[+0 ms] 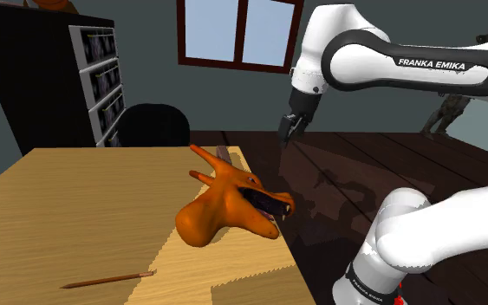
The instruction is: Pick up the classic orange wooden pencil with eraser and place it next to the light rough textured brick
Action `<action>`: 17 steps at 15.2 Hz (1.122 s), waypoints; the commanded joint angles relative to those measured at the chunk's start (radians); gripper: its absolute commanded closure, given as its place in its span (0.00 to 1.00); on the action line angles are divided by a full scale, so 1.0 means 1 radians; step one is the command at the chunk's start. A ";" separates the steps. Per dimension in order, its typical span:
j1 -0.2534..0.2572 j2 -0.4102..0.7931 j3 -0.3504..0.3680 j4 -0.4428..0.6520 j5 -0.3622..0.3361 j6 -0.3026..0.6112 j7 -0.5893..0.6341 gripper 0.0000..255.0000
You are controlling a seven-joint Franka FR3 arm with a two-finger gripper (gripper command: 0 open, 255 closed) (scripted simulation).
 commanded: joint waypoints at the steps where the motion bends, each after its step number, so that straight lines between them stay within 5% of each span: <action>1: 0.000 0.000 0.000 0.000 0.000 0.000 0.000 0.00; 17: 0.134 0.450 0.222 0.177 -0.003 0.235 0.018 0.00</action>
